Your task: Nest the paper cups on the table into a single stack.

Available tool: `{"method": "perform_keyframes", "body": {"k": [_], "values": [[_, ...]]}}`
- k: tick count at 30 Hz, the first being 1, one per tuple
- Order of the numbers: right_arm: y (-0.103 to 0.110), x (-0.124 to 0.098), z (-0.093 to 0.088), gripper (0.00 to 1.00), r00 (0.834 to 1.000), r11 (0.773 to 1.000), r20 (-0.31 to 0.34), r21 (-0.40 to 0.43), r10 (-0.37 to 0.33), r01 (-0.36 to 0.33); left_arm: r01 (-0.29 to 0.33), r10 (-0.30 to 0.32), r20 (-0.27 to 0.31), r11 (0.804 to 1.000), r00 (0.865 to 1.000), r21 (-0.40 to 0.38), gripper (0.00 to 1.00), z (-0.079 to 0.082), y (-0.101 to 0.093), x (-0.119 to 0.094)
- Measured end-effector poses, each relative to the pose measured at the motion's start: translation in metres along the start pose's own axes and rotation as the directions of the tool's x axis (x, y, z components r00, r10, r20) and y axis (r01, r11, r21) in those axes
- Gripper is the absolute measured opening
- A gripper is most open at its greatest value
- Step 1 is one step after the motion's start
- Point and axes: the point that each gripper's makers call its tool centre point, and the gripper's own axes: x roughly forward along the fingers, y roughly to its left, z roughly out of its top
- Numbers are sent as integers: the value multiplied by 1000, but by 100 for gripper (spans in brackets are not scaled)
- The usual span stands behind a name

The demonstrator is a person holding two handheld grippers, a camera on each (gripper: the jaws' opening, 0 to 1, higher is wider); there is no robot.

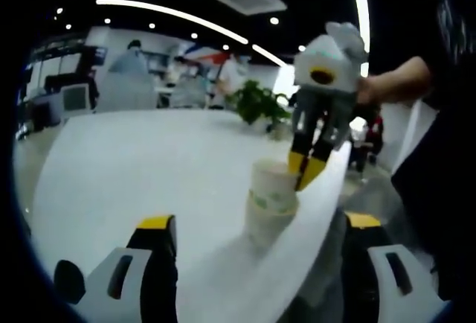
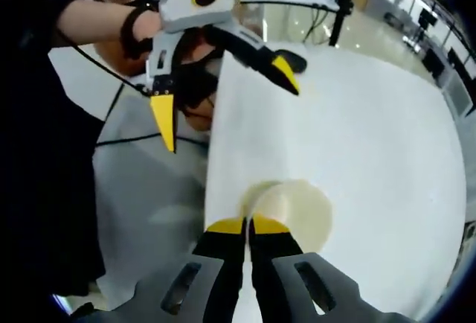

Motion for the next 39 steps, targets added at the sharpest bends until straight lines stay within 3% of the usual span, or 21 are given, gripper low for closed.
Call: {"method": "perform_keyframes", "body": {"k": [14, 20, 28, 39], "values": [[0, 15, -7, 0, 999, 999, -45, -45, 9, -11, 14, -14, -18, 1000, 1000, -9, 90, -6, -4, 6], [1, 19, -5, 0, 999, 999, -43, -45, 15, -17, 20, -20, -7, 1000, 1000, 1, 87, -6, -4, 5], [4, 24, -4, 1, 999, 999, -28, -19, 27, -27, 1, -1, -10, 999, 1000, -34, 92, -9, -2, 4], [7, 21, -1, 7, 1000, 996, -5, -87, 14, -14, 5, -6, -13, 1000, 1000, -27, 91, -11, -2, 2]]}}
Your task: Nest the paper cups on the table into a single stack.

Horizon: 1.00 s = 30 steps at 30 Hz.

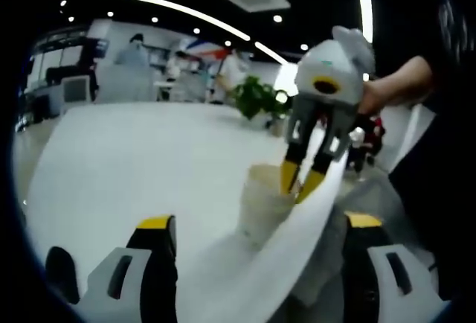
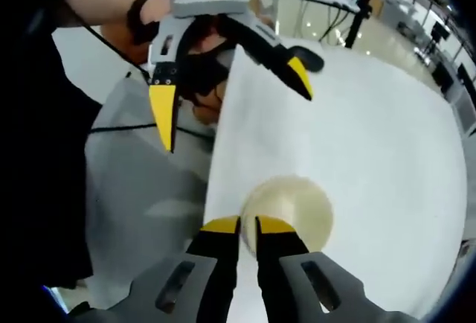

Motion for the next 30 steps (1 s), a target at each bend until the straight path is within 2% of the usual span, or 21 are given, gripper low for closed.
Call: {"method": "perform_keyframes", "body": {"k": [2, 11, 15, 18, 21, 26, 30], "values": [[0, -3, 3, 7, 1000, 1000, 18, -16, -12, 13, 1, -1, 2, 1000, 1000, 2, 90, 1, 0, 0], [-1, -5, -1, 8, 999, 1000, 24, 0, -22, 22, 12, -12, -6, 1000, 1000, 5, 90, 0, -3, 3], [-1, -8, -1, 9, 997, 999, 67, 32, -34, 32, 16, -16, -10, 1000, 1000, 5, 90, -1, -6, 4], [-5, -14, 5, 15, 987, 997, 140, 42, -75, 70, 13, -13, -12, 1000, 1000, 7, 92, -1, -6, 4], [-1, -21, 11, 18, 974, 996, 214, 67, -72, 59, 17, -16, -14, 1000, 1000, 13, 91, -2, -7, 4], [5, -25, 9, 19, 966, 995, 248, 77, -79, 62, 27, -27, -26, 1000, 999, 15, 91, -4, -10, 6], [7, -26, 11, 26, 946, 991, 310, 123, -96, 60, 36, -35, -33, 999, 999, 25, 92, -4, -14, 9]]}}
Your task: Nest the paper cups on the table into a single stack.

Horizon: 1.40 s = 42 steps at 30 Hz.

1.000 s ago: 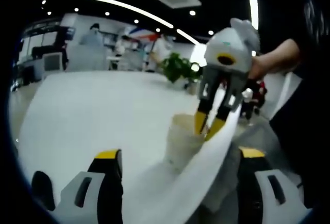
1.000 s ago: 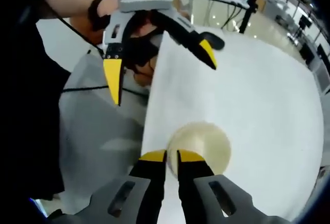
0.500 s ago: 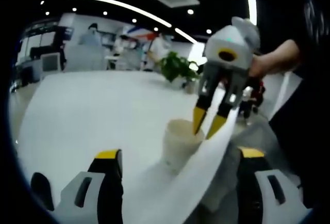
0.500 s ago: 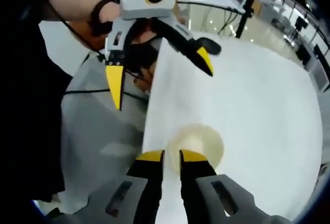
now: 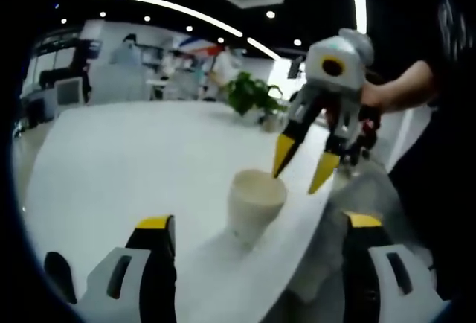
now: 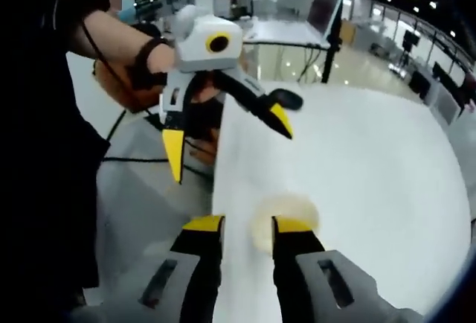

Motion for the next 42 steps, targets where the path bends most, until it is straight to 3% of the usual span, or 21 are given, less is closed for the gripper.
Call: {"method": "perform_keyframes", "body": {"k": [6, 9, 27, 31, 37, 42], "values": [[-3, -10, 1, 37, 994, 997, 100, 68, -54, 48, 12, -11, -18, 1000, 1000, 10, 92, 1, -4, 1], [-3, -15, -3, 40, 991, 994, 117, 93, -61, 50, 16, -16, -25, 1000, 1000, 14, 91, 1, -5, 1], [-17, -29, -38, 66, 979, 975, 112, 164, -171, 151, 40, -37, -65, 998, 997, 38, 91, 2, -9, 8], [-19, -28, -38, 79, 972, 964, 143, 218, -185, 151, 50, -48, -70, 998, 996, 31, 91, 2, -10, 10], [-25, -29, -44, 99, 963, 954, 140, 227, -230, 195, 56, -53, -77, 998, 996, 30, 90, 1, -11, 10], [-27, -28, -49, 100, 963, 952, 133, 228, -236, 202, 54, -52, -77, 998, 996, 25, 90, 2, -9, 10]]}}
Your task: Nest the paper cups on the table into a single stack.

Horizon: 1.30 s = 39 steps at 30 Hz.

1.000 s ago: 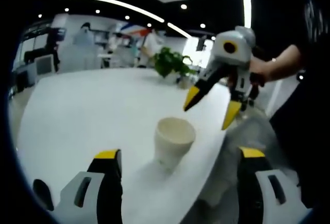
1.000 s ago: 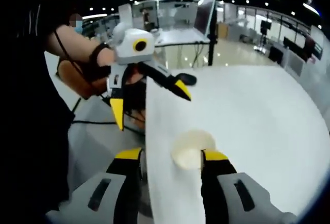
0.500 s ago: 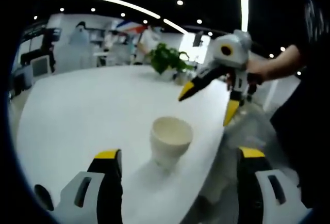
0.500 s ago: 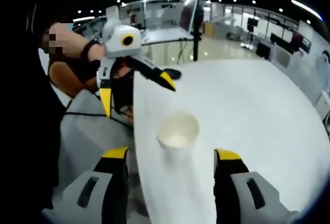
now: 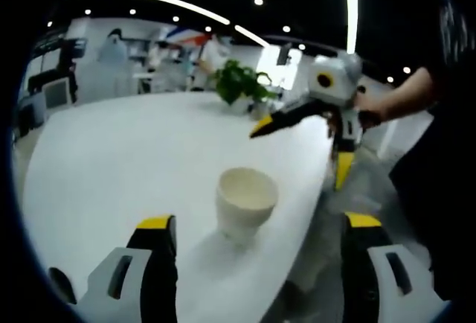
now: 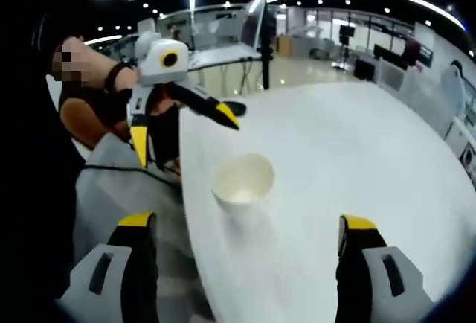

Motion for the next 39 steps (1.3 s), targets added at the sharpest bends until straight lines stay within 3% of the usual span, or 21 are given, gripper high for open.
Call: {"method": "perform_keyframes", "body": {"k": [8, 18, 24, 30, 39], "values": [[2, 7, -6, 98, 1000, 1000, -1, 21, 21, -21, 0, 0, -21, 1000, 1000, 20, 89, -6, 3, 6], [5, 15, -20, 90, 999, 1000, -39, -4, 23, -23, 10, -9, -24, 998, 1000, 58, 80, -14, 10, 13], [1, 24, -24, 86, 998, 1000, -55, -15, 17, -18, 13, -11, -35, 997, 999, 75, 80, -20, 15, 14], [-3, 32, -21, 75, 999, 999, -38, -33, 12, -13, 1, 2, -32, 996, 1000, 84, 80, -24, 27, 21], [-6, 48, -28, 64, 999, 1000, -48, 2, 20, -20, 47, -42, -45, 994, 998, 103, 67, -32, 28, 33]]}}
